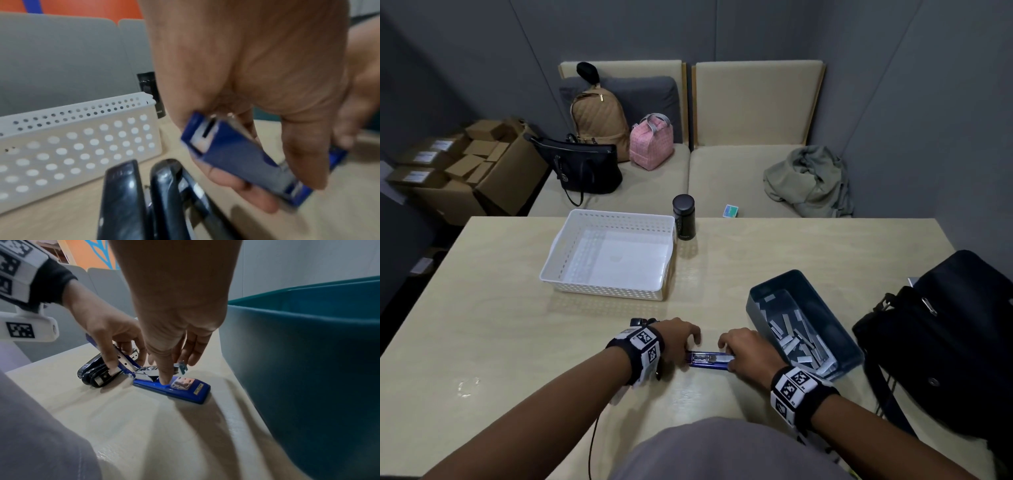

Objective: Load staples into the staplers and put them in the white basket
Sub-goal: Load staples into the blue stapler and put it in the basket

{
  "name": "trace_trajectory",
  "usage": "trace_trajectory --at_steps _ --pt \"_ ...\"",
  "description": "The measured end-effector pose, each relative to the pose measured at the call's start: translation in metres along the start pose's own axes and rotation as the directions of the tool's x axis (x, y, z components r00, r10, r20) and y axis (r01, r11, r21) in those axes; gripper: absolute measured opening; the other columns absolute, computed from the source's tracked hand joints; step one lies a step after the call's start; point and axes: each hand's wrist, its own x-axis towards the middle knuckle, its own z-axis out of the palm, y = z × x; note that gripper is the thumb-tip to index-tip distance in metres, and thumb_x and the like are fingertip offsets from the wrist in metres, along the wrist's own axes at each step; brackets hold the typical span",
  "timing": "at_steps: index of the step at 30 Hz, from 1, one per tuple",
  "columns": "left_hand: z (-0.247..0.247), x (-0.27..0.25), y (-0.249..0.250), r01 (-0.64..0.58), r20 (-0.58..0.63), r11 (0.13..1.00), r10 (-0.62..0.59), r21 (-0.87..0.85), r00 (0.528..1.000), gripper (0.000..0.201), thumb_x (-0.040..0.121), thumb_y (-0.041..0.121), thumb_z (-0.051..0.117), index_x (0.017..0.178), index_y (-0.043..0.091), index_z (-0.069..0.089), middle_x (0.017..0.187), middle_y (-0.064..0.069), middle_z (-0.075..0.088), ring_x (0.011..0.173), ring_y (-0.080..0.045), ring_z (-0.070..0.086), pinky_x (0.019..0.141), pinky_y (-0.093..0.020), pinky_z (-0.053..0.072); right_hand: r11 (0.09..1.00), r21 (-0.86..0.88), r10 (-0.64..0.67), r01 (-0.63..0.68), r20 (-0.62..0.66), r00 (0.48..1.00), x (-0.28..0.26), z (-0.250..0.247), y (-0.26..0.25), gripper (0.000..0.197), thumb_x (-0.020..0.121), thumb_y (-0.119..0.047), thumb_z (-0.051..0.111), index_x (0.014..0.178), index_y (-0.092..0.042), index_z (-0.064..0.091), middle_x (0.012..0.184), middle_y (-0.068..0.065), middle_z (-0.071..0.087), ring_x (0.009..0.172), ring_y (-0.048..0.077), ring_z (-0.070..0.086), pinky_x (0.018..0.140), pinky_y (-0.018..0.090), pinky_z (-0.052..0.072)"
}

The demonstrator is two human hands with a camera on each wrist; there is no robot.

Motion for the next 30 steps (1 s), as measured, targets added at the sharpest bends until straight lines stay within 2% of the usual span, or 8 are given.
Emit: trace_trajectory --at_steps 3,6,9,13,17,20,25,30 --pt "-0.023 -0.008 0.007 -0.001 0.034 0.985 0.007 -0.172 0.999 0.049 0.070 0.029 0.081 0.115 0.022 0.063 0.111 -0.002 0.067 0.089 -0.021 0.068 0.080 -0.033 0.056 1.000 0.022 0.007 -0.007 0.010 1.000 0.001 -0.002 -0.002 0.042 0.078 -0.013 0.071 0.116 -0.024 0.059 0.108 0.001 0.065 0.094 0.020 0.061 0.077 0.033 0.051" --pt "-0.037 -0.014 0.019 -0.013 0.036 0.971 0.023 -0.239 0.999 0.031 0.072 0.028 0.079 0.098 0.014 0.071 0.081 -0.002 0.068 0.069 -0.018 0.061 0.066 -0.028 0.051 0.988 0.140 0.054 -0.062 0.058 0.997 0.007 -0.005 0.000 0.055 0.070 -0.021 0.081 0.119 -0.023 0.057 0.102 0.001 0.065 0.090 0.018 0.062 0.076 0.032 0.053" --pt "-0.032 -0.013 0.031 -0.053 0.012 0.995 0.054 -0.087 0.998 0.040 0.069 0.029 0.082 0.104 0.015 0.069 0.098 -0.005 0.072 0.089 -0.022 0.065 0.081 -0.034 0.052 0.961 0.220 0.137 -0.166 0.140 0.981 0.014 -0.009 0.004 0.083 0.055 -0.027 0.091 0.127 -0.025 0.051 0.118 0.001 0.055 0.104 0.017 0.056 0.087 0.031 0.052" --pt "-0.016 -0.005 0.035 -0.060 -0.114 0.998 0.061 0.006 0.992 0.044 0.080 0.017 0.074 0.122 0.014 0.063 0.121 -0.012 0.063 0.109 -0.029 0.060 0.091 -0.035 0.047 0.980 0.005 0.186 -0.197 0.308 0.933 0.021 -0.028 0.003 0.121 0.048 -0.025 0.095 0.147 -0.026 0.025 0.139 0.005 0.039 0.130 0.030 0.041 0.105 0.044 0.043" --pt "0.005 -0.006 0.037 0.212 -0.234 0.973 -0.229 -0.094 0.945 0.044 0.088 0.022 0.064 0.127 0.005 0.051 0.130 -0.017 0.051 0.116 -0.035 0.058 0.096 -0.041 0.048 0.970 0.096 0.162 -0.226 0.439 0.884 0.020 -0.032 0.002 0.126 0.050 -0.030 0.094 0.150 -0.027 0.017 0.142 0.009 0.045 0.120 0.029 0.054 0.094 0.040 0.052" --pt "0.020 -0.008 0.041 0.320 -0.149 0.836 -0.422 -0.446 0.894 0.036 0.095 0.028 0.051 0.117 0.000 0.057 0.119 -0.020 0.062 0.113 -0.035 0.062 0.094 -0.039 0.051 0.899 0.307 0.142 -0.312 0.469 0.872 0.013 -0.024 0.000 0.114 0.052 -0.044 0.084 0.147 -0.028 0.022 0.128 0.009 0.057 0.090 0.022 0.066 0.074 0.033 0.057" --pt "0.026 -0.011 0.048 0.204 0.017 0.605 -0.300 -0.770 0.954 0.024 0.096 0.026 0.051 0.087 0.005 0.058 0.096 -0.022 0.063 0.073 -0.028 0.064 0.067 -0.036 0.055 0.900 0.347 0.046 -0.264 0.528 0.848 0.012 -0.022 -0.021 0.053 0.068 -0.017 0.068 0.120 -0.021 0.057 0.109 0.009 0.066 0.090 0.023 0.065 0.084 0.035 0.055" --pt "0.023 -0.007 0.046 0.107 -0.054 0.471 -0.315 -0.875 0.948 0.025 0.085 0.020 0.055 0.104 0.005 0.049 0.103 -0.023 0.063 0.090 -0.037 0.066 0.084 -0.050 0.056 0.830 0.478 0.013 -0.287 0.498 0.867 0.021 -0.031 -0.037 0.024 0.078 0.006 0.058 0.097 -0.008 0.062 0.088 0.011 0.064 0.069 0.013 0.061 0.057 0.014 0.051"
